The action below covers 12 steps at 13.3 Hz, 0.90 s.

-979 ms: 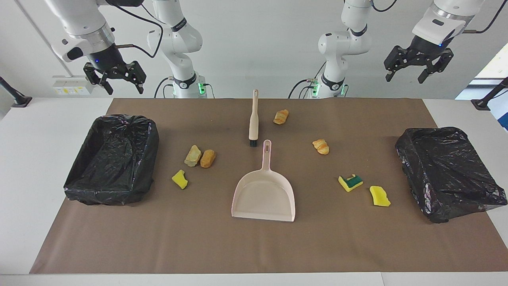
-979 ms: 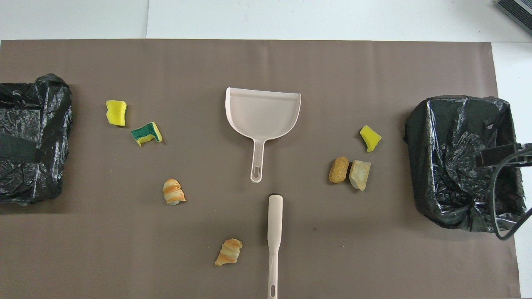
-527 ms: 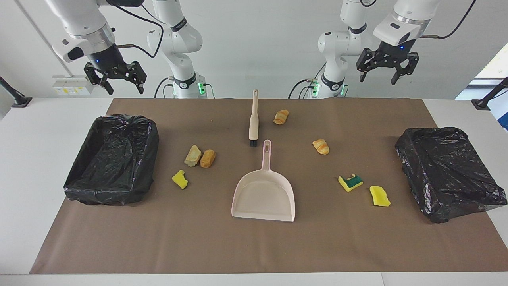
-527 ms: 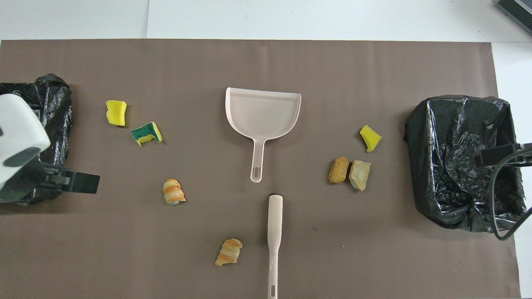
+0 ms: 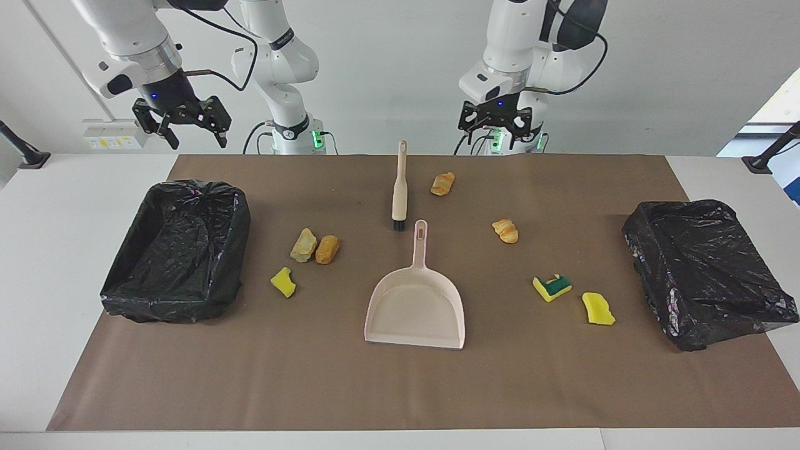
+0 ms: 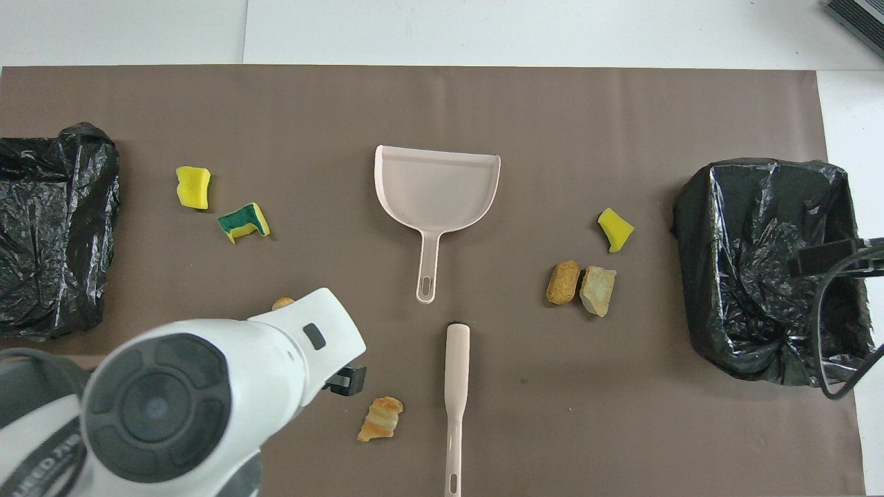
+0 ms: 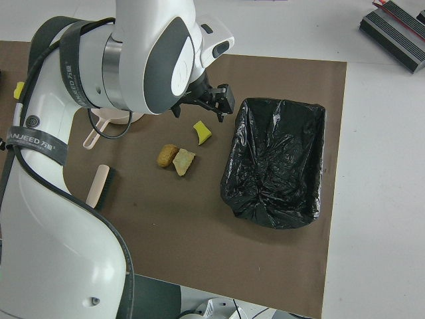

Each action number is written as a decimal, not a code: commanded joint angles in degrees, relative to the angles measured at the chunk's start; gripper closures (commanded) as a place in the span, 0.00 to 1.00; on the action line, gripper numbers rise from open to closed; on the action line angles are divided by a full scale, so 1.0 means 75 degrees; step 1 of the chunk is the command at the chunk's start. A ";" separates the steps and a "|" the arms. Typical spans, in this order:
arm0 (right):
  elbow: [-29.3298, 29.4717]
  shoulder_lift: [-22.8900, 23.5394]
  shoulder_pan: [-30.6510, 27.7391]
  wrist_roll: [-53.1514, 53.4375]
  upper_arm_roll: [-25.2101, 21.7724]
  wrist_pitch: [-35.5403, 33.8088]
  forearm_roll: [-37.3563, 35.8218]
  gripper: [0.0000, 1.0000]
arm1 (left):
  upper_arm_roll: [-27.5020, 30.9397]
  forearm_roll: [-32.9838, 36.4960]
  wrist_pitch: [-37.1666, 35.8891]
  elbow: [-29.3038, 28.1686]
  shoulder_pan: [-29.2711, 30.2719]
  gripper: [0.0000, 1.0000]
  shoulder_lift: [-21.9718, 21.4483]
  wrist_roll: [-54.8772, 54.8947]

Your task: Sweep and dump trash in bin

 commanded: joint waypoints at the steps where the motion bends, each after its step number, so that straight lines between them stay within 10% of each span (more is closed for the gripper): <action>1: -0.0150 -0.0110 -0.0084 0.0178 0.0062 0.0165 0.0004 0.00 | 0.0155 0.0014 0.1210 -0.1171 -0.1166 0.00 -0.0263 -0.1026; 12: -0.0150 -0.0121 -0.0120 0.0062 0.0038 0.0188 -0.0090 0.00 | 0.0179 0.0107 0.3802 -0.1877 -0.4357 0.00 0.2407 -0.3256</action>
